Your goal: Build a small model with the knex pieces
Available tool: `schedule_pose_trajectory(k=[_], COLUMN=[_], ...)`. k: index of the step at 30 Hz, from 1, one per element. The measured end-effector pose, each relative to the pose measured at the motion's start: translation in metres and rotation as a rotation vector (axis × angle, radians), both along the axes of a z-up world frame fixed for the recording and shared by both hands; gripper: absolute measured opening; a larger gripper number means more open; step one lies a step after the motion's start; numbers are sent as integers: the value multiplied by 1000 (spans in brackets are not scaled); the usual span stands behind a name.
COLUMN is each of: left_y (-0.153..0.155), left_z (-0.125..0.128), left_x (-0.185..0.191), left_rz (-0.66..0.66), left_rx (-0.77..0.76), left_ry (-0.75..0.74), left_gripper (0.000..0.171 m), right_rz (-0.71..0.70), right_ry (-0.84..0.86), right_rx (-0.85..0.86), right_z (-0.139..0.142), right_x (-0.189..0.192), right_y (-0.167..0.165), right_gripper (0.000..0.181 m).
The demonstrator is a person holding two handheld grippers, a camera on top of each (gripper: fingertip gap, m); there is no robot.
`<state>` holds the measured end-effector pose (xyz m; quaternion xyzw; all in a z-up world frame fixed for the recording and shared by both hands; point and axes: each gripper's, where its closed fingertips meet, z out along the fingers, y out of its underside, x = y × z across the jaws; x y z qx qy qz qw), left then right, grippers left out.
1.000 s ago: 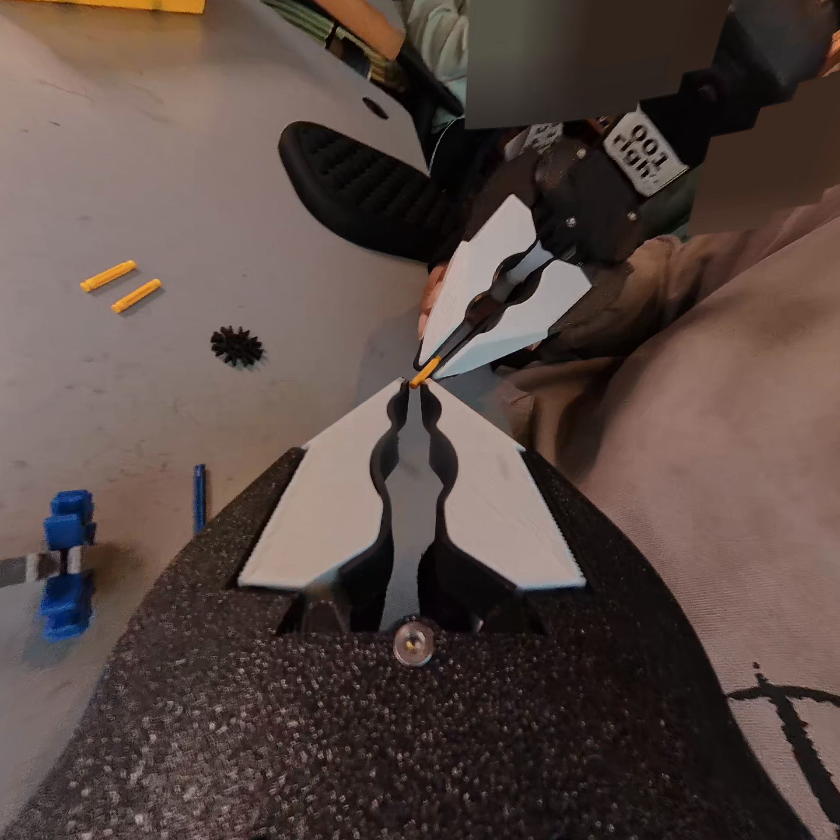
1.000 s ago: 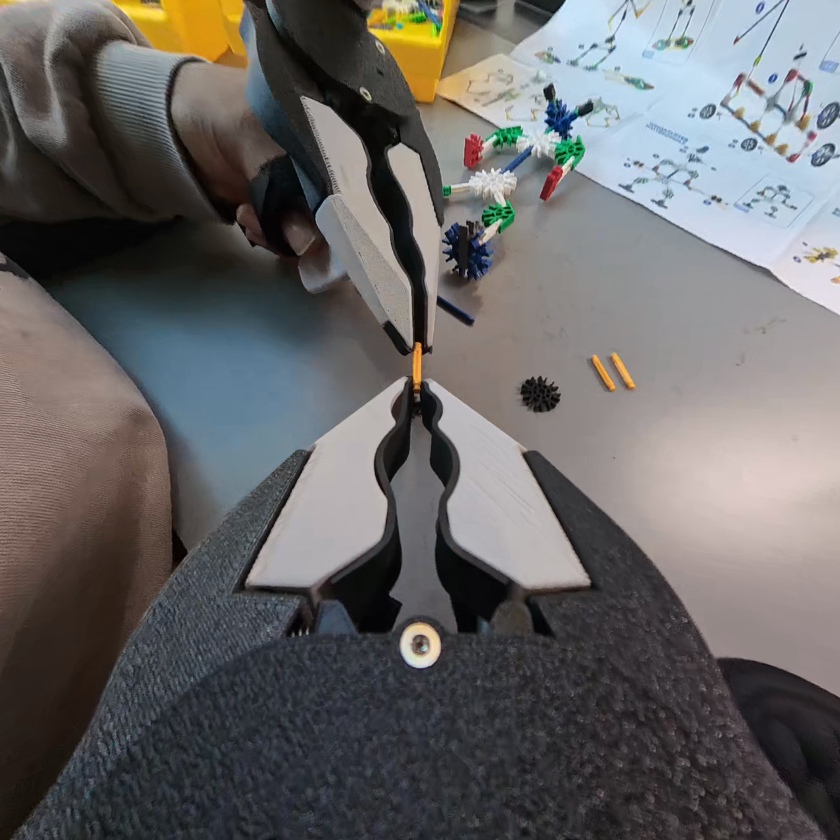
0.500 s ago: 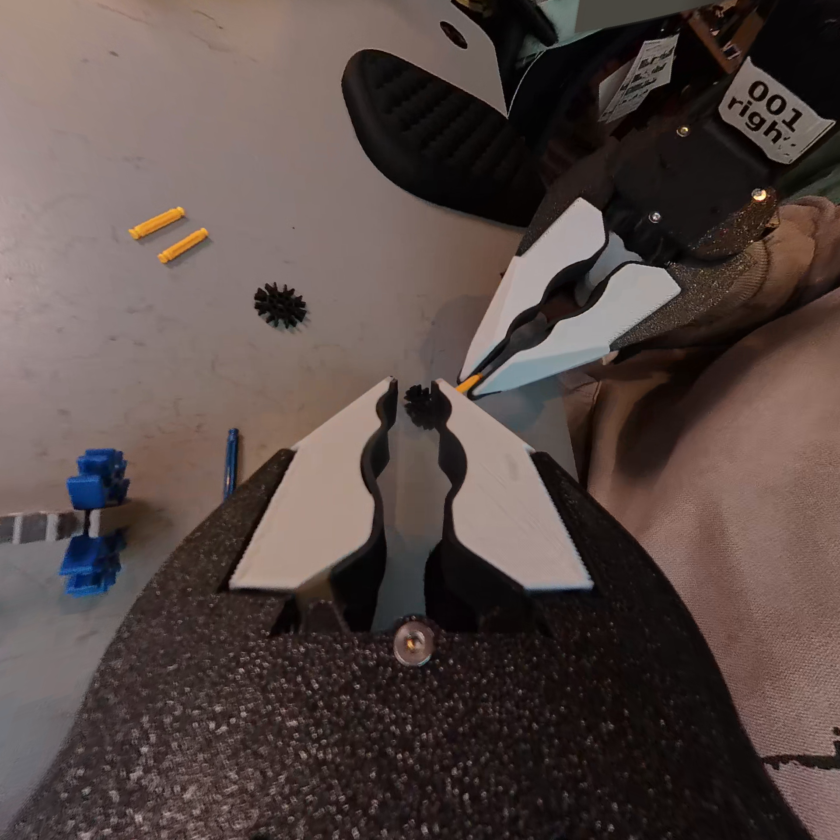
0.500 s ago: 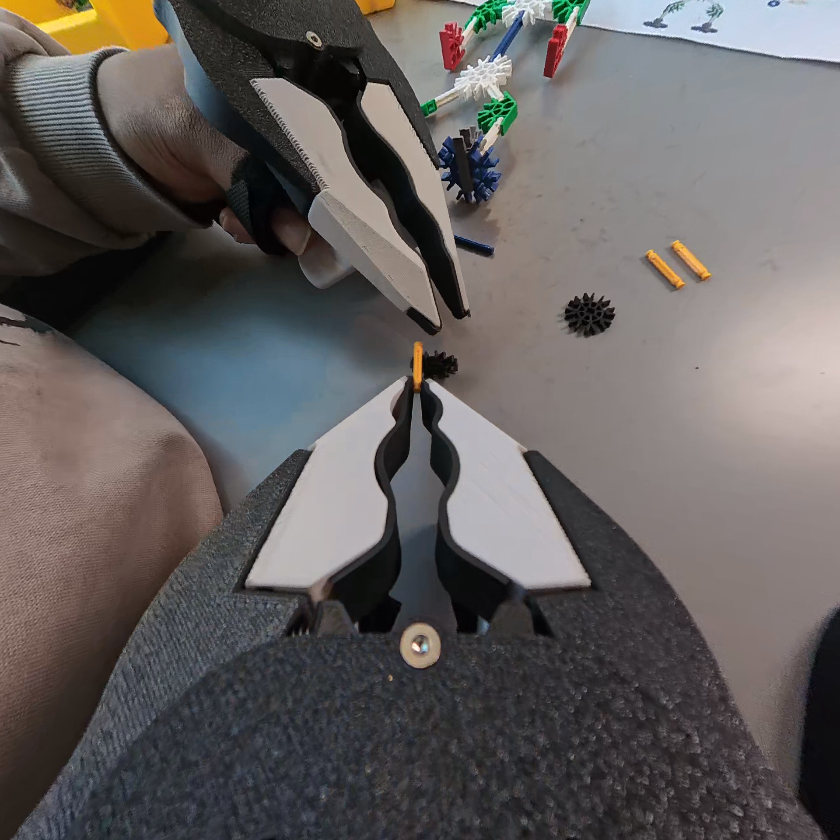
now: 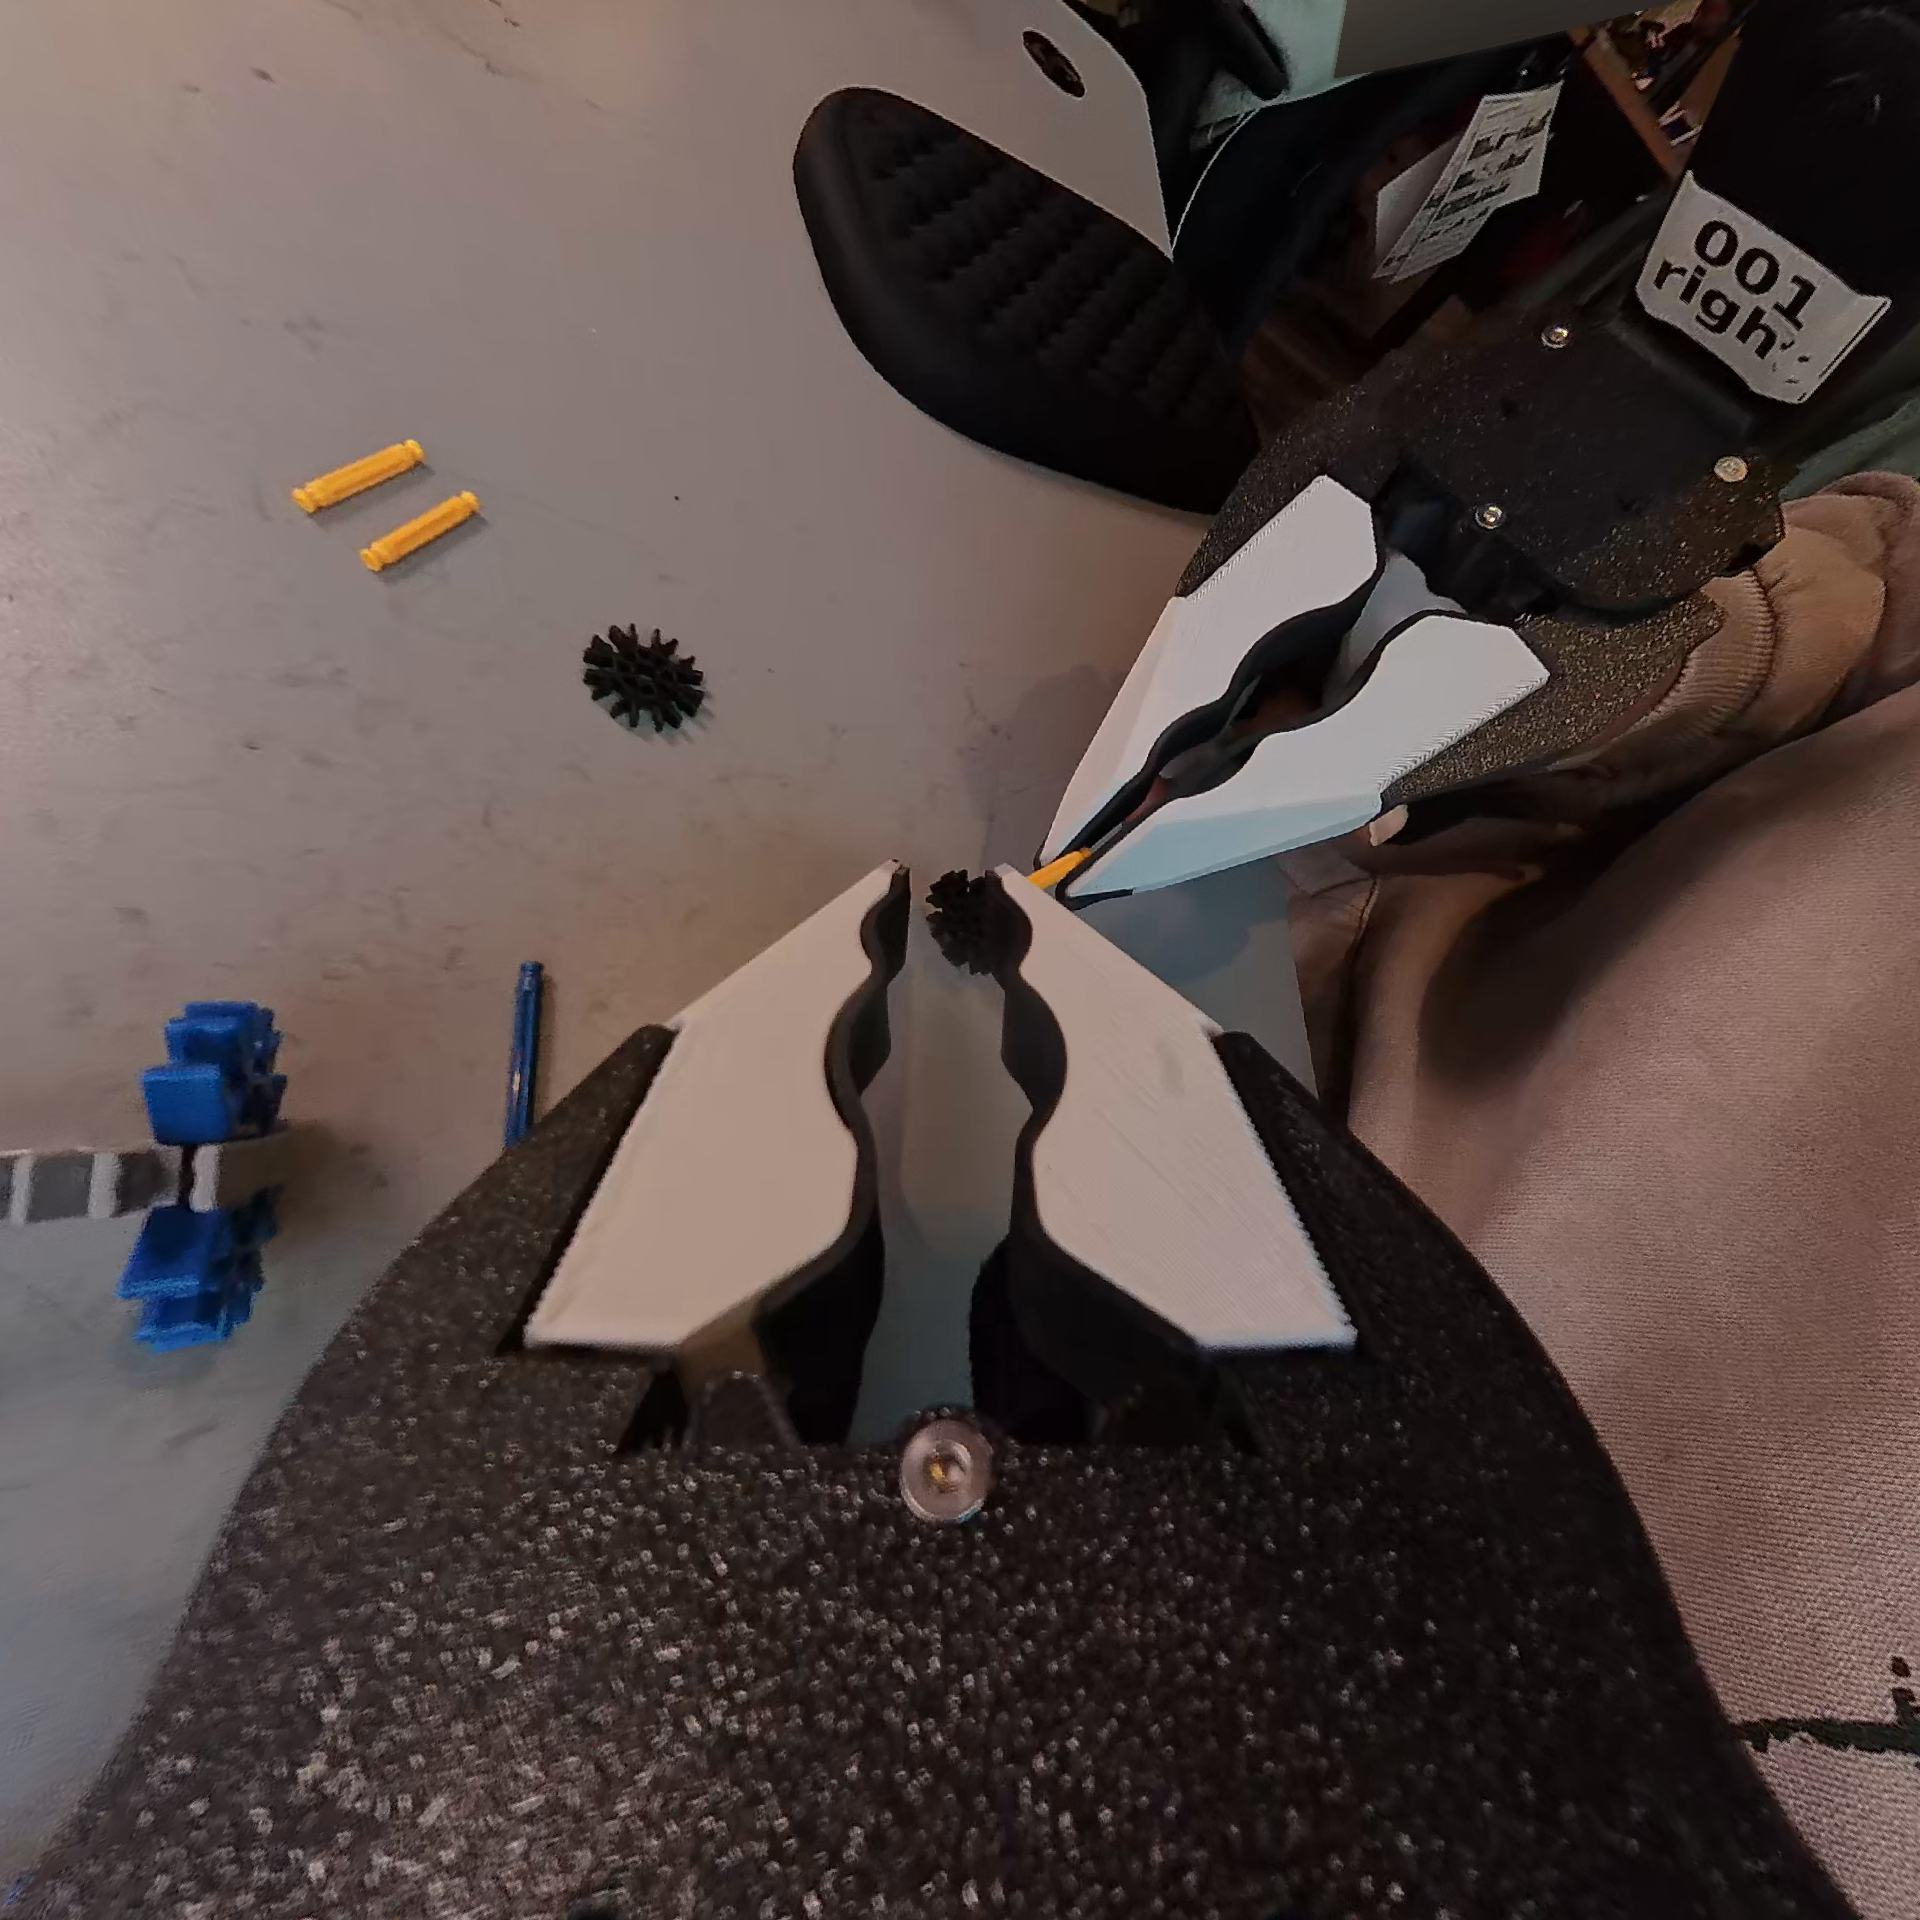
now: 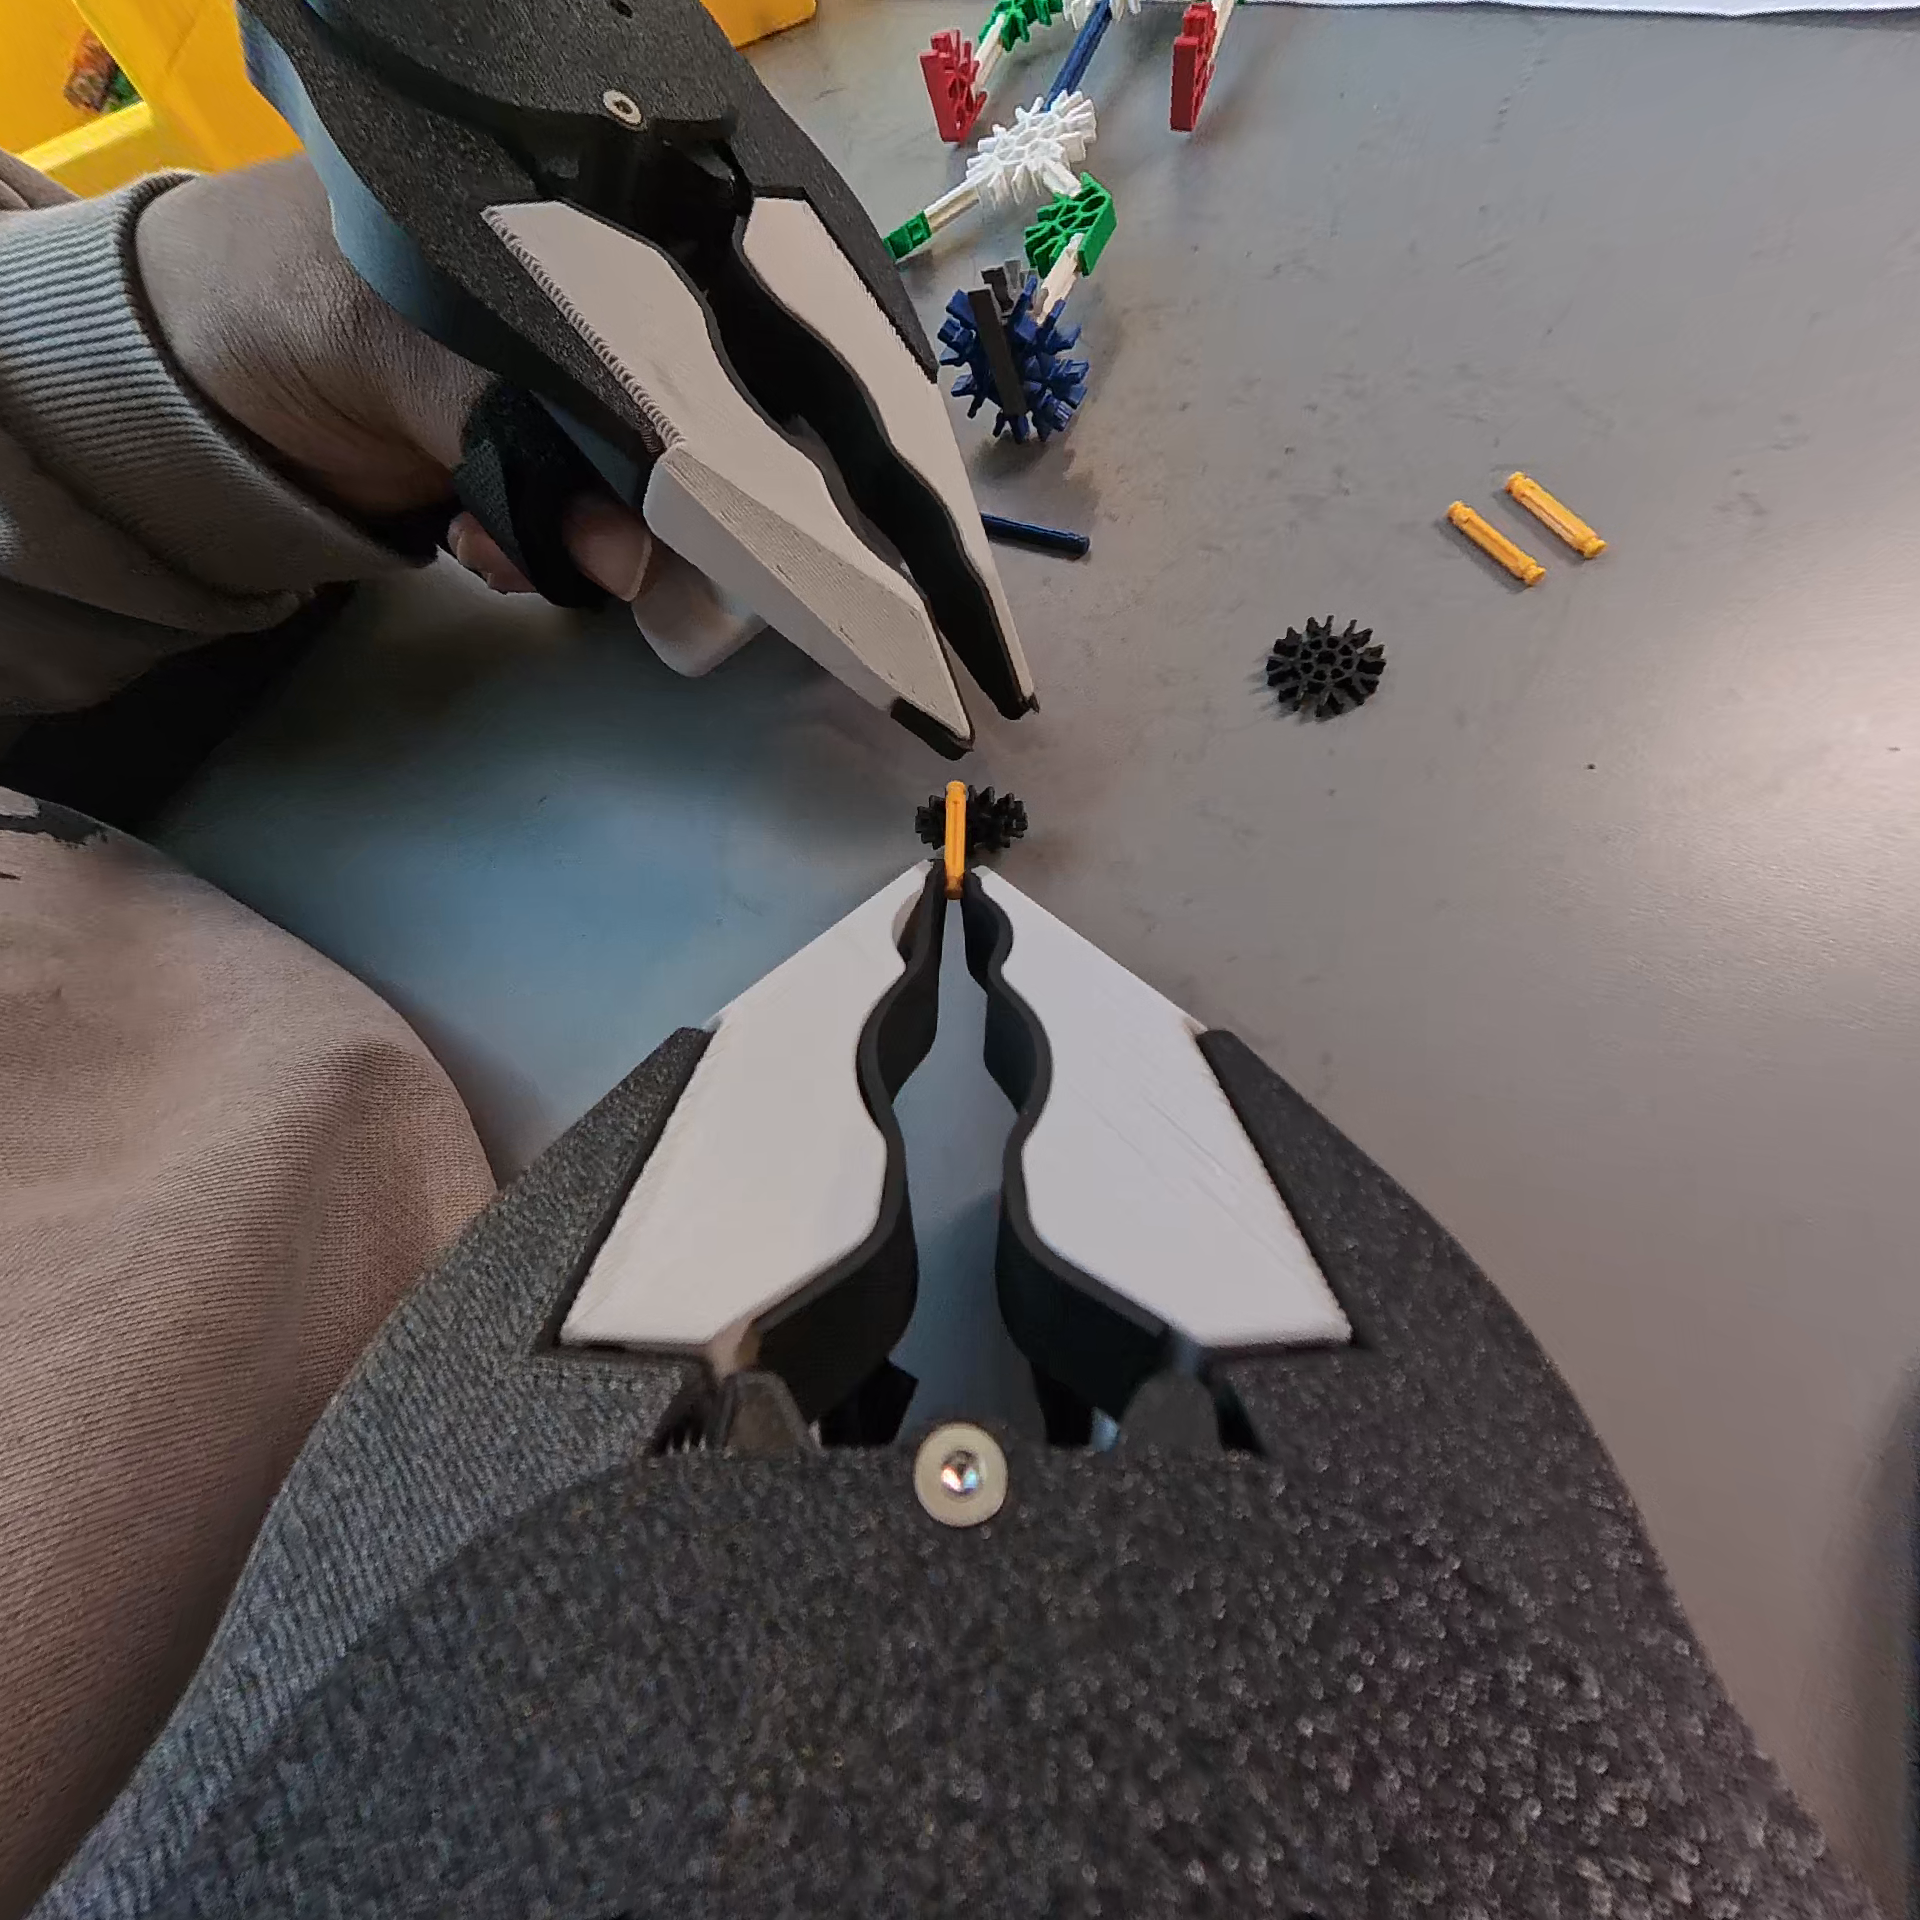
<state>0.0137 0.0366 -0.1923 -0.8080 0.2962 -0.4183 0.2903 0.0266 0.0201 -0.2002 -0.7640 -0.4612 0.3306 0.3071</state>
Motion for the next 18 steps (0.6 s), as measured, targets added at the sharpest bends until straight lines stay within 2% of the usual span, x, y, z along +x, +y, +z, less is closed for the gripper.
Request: schedule_pose_trajectory(k=[18], left_y=[-3], left_z=[-4], left_x=[3], left_rz=[-15], left_rx=[-2], left_ry=[26], left_gripper=[13], right_rz=[12], right_ry=[-28], right_rx=[1], right_z=[-3], right_x=[-1], right_y=[0], right_gripper=[1])
